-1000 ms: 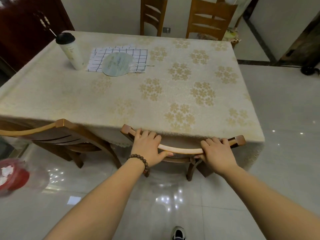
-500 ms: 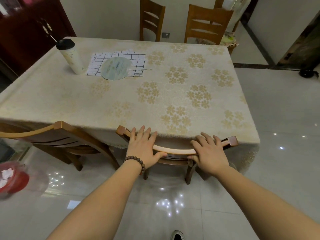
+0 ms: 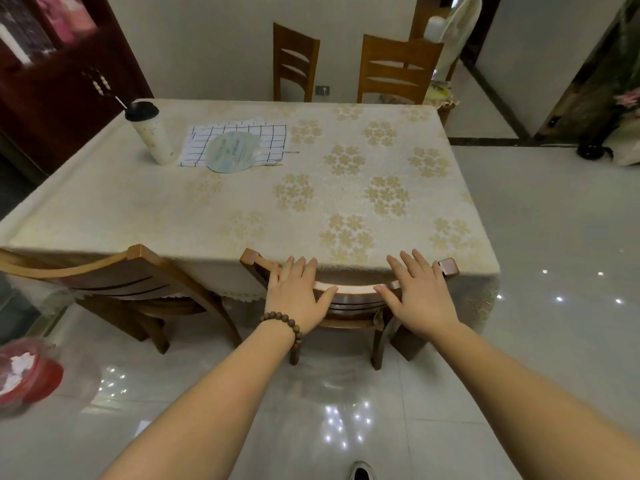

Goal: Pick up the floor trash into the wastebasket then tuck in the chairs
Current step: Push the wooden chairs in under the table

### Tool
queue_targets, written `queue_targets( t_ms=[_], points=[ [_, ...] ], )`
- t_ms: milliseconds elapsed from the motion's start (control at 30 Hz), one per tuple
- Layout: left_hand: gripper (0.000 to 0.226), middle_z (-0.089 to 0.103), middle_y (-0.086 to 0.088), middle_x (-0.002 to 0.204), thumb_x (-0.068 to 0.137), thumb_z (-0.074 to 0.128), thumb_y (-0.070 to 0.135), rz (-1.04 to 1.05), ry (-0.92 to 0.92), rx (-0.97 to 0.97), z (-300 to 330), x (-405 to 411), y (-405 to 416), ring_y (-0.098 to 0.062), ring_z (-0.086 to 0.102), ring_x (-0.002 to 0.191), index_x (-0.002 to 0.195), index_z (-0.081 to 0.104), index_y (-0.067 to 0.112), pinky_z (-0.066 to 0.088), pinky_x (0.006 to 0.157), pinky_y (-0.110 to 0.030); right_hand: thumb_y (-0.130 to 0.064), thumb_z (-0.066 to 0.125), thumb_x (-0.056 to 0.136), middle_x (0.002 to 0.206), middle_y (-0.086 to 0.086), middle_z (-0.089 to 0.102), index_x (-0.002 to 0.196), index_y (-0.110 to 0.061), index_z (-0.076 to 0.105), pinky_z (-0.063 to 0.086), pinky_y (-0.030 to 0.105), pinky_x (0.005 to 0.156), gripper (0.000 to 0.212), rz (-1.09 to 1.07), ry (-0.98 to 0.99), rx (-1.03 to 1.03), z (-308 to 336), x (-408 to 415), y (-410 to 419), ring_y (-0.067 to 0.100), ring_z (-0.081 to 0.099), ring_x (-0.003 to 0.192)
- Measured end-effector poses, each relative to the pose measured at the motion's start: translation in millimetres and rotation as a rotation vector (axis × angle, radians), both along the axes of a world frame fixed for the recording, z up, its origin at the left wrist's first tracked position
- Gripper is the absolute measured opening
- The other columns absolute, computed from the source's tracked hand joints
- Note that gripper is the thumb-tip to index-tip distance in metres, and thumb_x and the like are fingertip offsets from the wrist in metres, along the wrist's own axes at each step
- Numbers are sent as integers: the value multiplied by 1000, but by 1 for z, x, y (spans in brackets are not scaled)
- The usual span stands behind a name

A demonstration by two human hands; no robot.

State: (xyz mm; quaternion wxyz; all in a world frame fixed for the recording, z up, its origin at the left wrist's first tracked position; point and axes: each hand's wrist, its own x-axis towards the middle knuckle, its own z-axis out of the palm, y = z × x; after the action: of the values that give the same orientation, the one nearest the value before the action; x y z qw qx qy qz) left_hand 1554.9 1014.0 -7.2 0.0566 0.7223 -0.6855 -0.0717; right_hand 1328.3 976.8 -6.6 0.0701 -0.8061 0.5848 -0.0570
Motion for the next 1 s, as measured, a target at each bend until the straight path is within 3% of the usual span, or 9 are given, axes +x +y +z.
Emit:
queue_targets(
  t_ms=[267, 500, 700, 867, 1000],
  points=[
    [66, 33, -3, 150, 89, 33, 59, -19, 52, -108, -3, -35, 52, -21, 19, 142, 143, 33, 21, 6, 118, -43, -52, 44, 90, 149, 8, 34, 140, -21, 39, 12, 48, 115, 59, -206, -187, -61, -5, -18, 66, 24, 19, 141],
    [69, 28, -4, 153, 91, 34, 58, -142, 132, 5, -30, -90, 79, -22, 13, 144, 147, 26, 20, 1, 117, -41, -49, 47, 91, 151, 7, 31, 141, -25, 37, 16, 46, 116, 57, -379, -207, 28, -33, -51, 126, 22, 16, 142],
    [71, 24, -3, 155, 91, 33, 59, -261, 136, 49, -37, -134, 77, -21, 11, 144, 149, 20, 21, 4, 117, -41, -45, 50, 90, 149, 10, 32, 139, -21, 40, 26, 46, 111, 55, -545, -203, 55, -43, -112, 167, 29, 28, 136],
    [71, 25, -3, 155, 91, 32, 60, -342, 113, 68, -38, -186, 63, -20, 12, 144, 149, 18, 21, 5, 117, -41, -43, 47, 92, 147, 13, 33, 138, -19, 41, 24, 48, 111, 52, -673, -201, 27, -48, -173, 175, 31, 28, 136],
    [71, 26, -5, 154, 91, 34, 59, -375, 101, 33, -38, -243, 38, -22, 12, 144, 148, 21, 18, 9, 118, -43, -38, 54, 90, 148, 14, 33, 137, -18, 44, 23, 49, 111, 51, -711, -208, -6, -55, -233, 163, 31, 26, 137]
  ],
)
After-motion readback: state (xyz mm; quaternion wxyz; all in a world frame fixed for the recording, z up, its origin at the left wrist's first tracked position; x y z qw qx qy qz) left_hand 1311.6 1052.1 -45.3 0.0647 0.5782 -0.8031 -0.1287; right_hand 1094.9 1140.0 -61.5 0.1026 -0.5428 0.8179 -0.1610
